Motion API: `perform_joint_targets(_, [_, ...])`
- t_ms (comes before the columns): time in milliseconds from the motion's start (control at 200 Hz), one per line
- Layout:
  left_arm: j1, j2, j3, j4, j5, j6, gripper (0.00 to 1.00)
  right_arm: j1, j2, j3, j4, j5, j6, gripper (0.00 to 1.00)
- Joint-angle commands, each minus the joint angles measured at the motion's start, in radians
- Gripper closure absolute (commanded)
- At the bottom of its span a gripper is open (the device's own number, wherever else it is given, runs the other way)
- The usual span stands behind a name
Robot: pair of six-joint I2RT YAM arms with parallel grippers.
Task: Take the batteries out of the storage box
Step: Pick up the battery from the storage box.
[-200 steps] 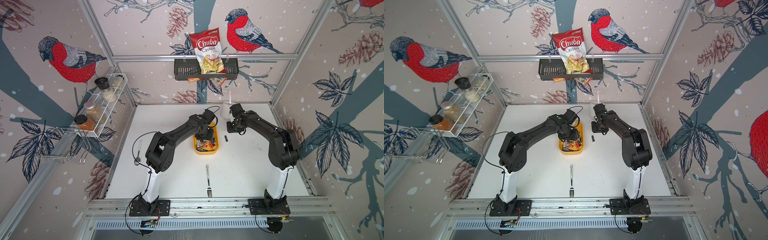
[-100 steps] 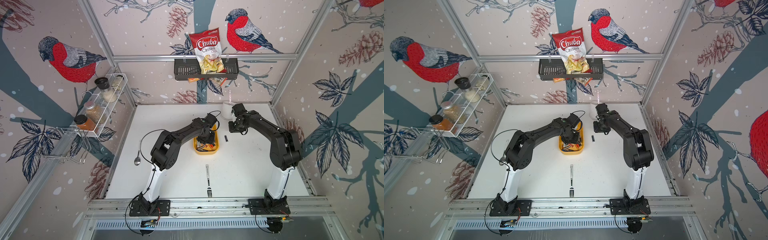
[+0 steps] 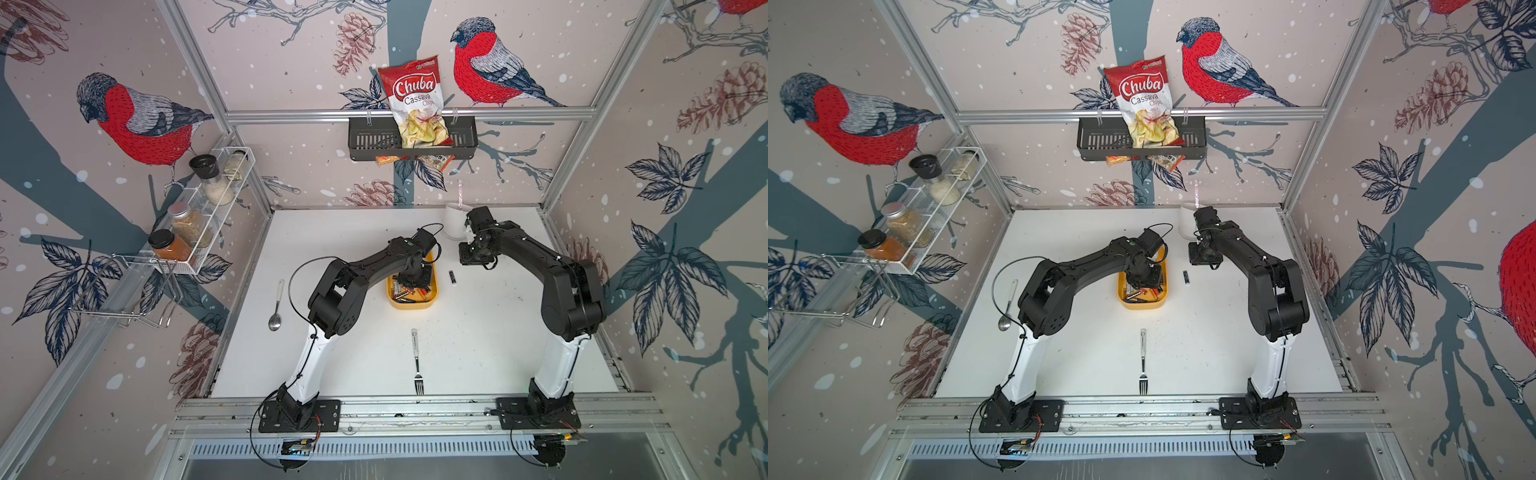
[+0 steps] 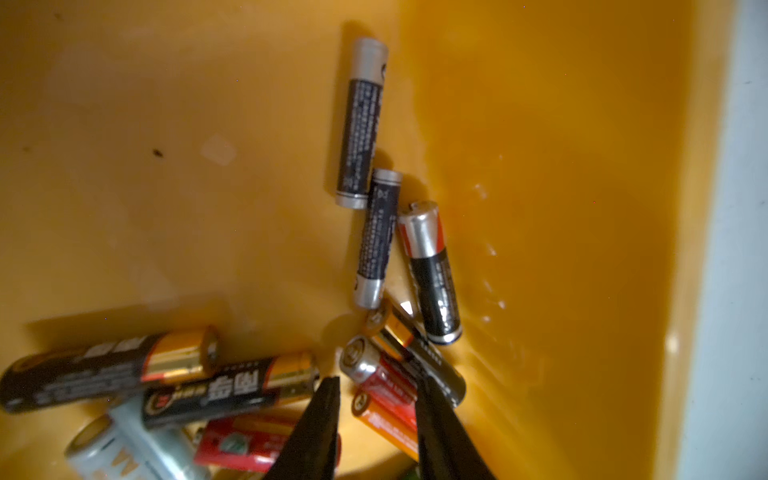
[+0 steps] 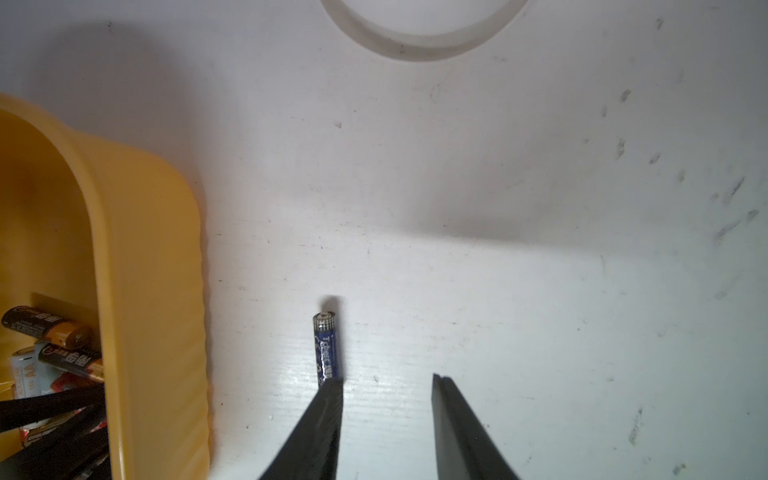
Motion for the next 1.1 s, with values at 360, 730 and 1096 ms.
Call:
perform_joint_targets(360, [0.000, 0.013, 0.002, -0.028, -0.021, 0.013, 0.79, -0.004, -0.009, 0.004, -0.008, -0.010, -0.007, 0.58])
perform_joint_targets(730, [0.000, 0.022, 0.001, -0.028, -0.026, 0.017, 0.76, -0.004, -0.006, 0.008, -0.013, -0.005, -0.007, 0.58])
perform_joint_targets(1096, [0.001, 0.016, 0.017, -0.029, -0.006, 0.017, 0.82, 0.000, -0.011, 0.015, -0.016, -0.004, 0.000, 0.58])
